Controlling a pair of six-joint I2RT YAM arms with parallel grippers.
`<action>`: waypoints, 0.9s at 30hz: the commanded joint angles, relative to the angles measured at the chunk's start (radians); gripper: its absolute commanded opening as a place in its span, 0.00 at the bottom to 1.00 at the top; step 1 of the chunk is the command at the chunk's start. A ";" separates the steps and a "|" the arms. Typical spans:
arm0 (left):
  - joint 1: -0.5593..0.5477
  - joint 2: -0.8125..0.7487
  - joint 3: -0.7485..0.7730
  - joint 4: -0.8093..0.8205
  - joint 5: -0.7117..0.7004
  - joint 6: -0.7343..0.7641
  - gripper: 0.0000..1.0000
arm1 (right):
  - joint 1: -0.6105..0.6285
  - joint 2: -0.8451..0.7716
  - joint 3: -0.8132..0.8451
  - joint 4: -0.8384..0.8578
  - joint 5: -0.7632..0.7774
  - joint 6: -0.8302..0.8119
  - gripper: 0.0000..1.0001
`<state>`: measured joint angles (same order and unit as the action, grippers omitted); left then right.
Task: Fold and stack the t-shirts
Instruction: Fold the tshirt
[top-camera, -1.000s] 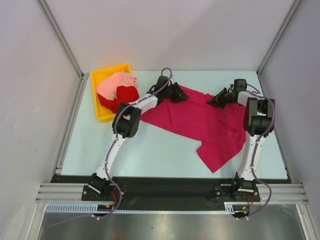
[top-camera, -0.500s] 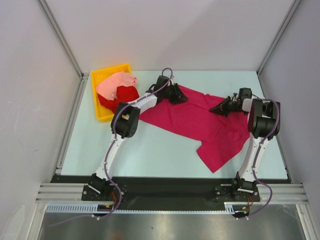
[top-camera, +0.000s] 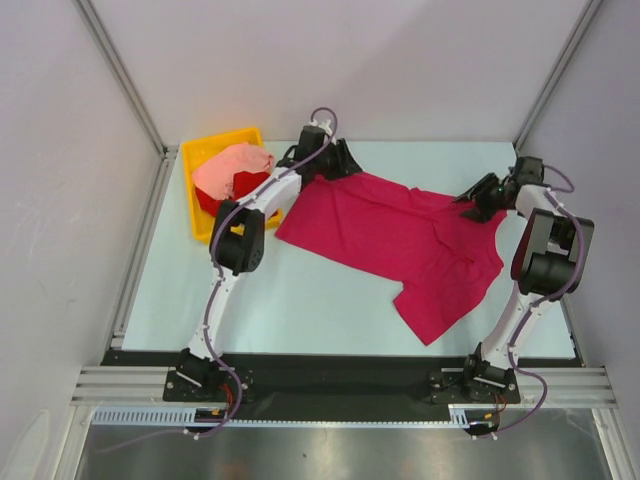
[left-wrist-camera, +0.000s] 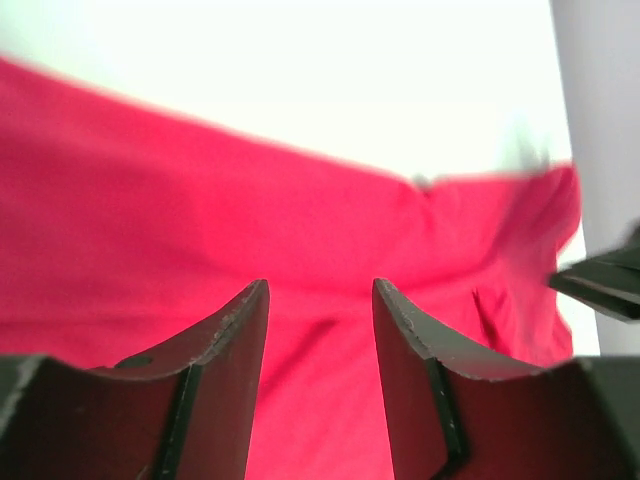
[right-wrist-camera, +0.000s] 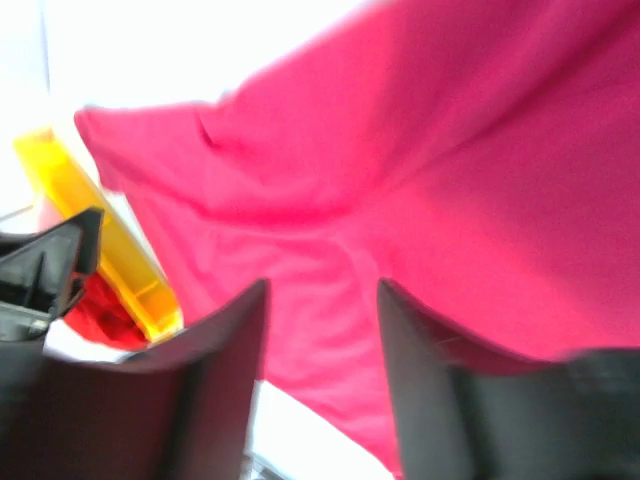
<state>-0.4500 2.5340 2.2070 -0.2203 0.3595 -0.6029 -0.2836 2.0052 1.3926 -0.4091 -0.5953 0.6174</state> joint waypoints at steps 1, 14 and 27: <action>0.074 -0.003 0.016 0.134 -0.013 -0.052 0.51 | -0.034 -0.051 0.118 -0.103 0.200 -0.065 0.55; 0.140 0.204 0.105 0.331 0.091 -0.330 0.51 | -0.155 0.153 0.432 -0.235 0.368 -0.274 0.75; 0.162 0.218 0.069 0.303 0.085 -0.386 0.49 | -0.173 0.218 0.404 -0.220 0.350 -0.235 0.46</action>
<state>-0.2974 2.7464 2.2650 0.0769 0.4267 -0.9627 -0.4480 2.2375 1.8217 -0.6346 -0.2516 0.3710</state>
